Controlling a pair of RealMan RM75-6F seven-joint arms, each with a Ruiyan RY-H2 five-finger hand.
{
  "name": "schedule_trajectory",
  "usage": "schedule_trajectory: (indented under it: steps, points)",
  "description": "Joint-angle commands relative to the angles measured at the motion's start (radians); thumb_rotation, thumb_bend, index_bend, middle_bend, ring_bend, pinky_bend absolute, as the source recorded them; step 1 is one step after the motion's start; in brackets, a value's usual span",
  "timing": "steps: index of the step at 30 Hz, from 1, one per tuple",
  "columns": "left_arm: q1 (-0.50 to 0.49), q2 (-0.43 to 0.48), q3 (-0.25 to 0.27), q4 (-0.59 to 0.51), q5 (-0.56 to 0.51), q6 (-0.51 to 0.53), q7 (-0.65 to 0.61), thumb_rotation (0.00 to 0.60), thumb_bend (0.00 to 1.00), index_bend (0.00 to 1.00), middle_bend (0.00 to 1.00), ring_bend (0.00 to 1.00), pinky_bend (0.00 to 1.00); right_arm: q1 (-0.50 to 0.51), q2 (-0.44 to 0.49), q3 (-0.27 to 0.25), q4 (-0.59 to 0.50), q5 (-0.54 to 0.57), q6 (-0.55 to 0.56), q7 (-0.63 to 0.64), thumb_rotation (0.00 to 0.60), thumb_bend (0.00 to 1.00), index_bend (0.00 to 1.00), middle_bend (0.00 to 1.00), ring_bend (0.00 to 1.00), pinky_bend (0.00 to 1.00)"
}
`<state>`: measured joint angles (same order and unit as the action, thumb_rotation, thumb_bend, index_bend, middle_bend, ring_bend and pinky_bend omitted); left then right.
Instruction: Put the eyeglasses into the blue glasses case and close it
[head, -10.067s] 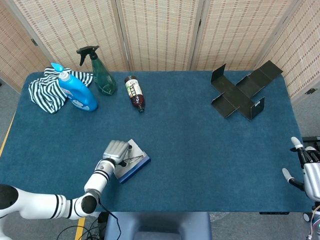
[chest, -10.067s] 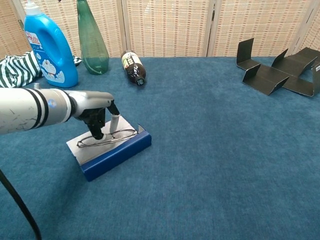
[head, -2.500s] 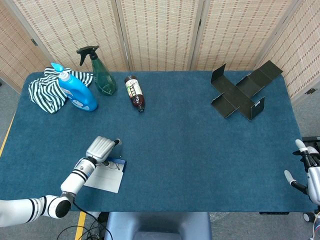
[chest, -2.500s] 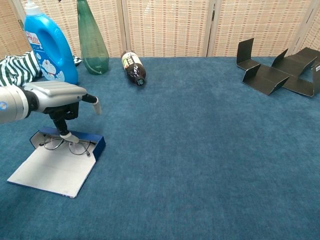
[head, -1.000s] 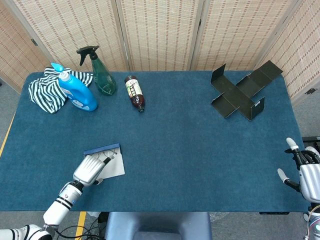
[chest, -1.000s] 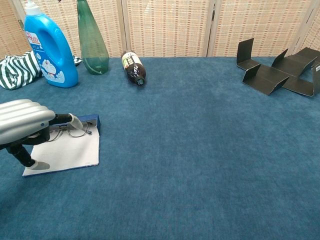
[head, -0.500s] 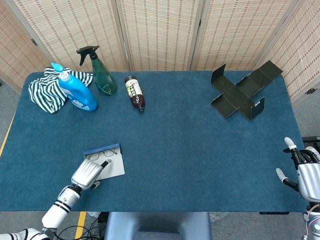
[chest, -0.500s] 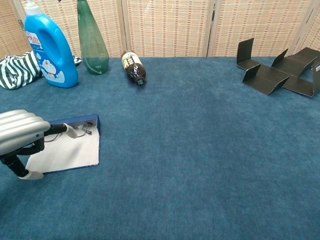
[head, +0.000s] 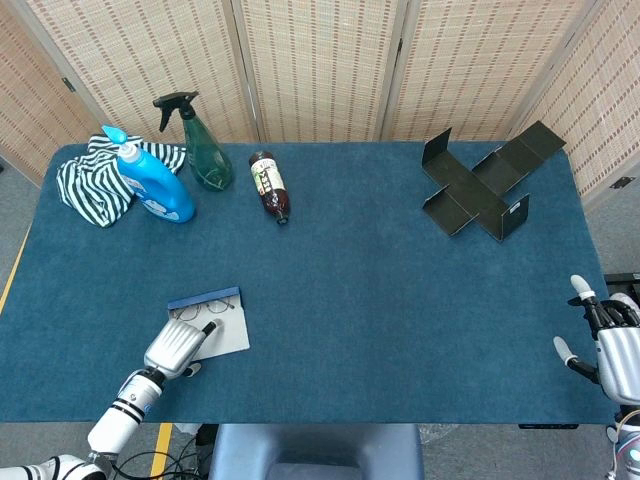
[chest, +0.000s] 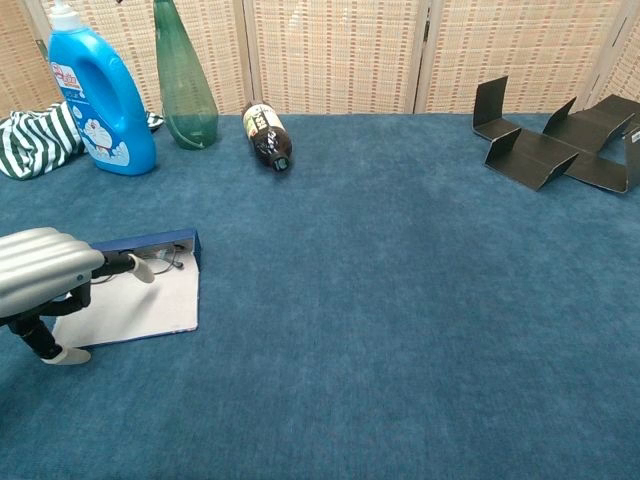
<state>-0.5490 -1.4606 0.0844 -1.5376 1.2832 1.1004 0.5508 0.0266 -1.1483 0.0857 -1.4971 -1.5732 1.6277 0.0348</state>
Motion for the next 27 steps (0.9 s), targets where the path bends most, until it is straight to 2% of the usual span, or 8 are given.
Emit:
schedule_trajectory:
  steps: [1,16,24,27]
  points:
    - [0.003,-0.006,-0.008,0.012,-0.002,-0.004,-0.004,0.6,0.2,0.22,1.0,0.99,1.0,0.0,0.0,0.0,-0.001,0.0,0.001,-0.001,0.6,0.27,0.05,0.34,0.45,0.27]
    - [0.018,-0.022,-0.036,0.068,-0.006,-0.025,-0.036,0.6,0.21,0.26,1.0,0.99,1.0,0.0,0.001,0.0,-0.006,-0.004,0.005,-0.006,0.6,0.27,0.05,0.34,0.45,0.27]
    - [0.028,-0.014,-0.043,0.064,0.011,-0.018,-0.048,0.6,0.31,0.29,1.0,0.99,1.0,-0.002,0.002,-0.001,-0.007,-0.007,0.009,-0.008,0.6,0.27,0.05,0.35,0.45,0.27]
    - [0.028,-0.01,-0.054,0.066,0.008,-0.016,-0.052,0.6,0.32,0.3,1.0,0.99,1.0,-0.003,0.003,-0.001,-0.008,-0.007,0.011,-0.008,0.6,0.27,0.05,0.35,0.45,0.27]
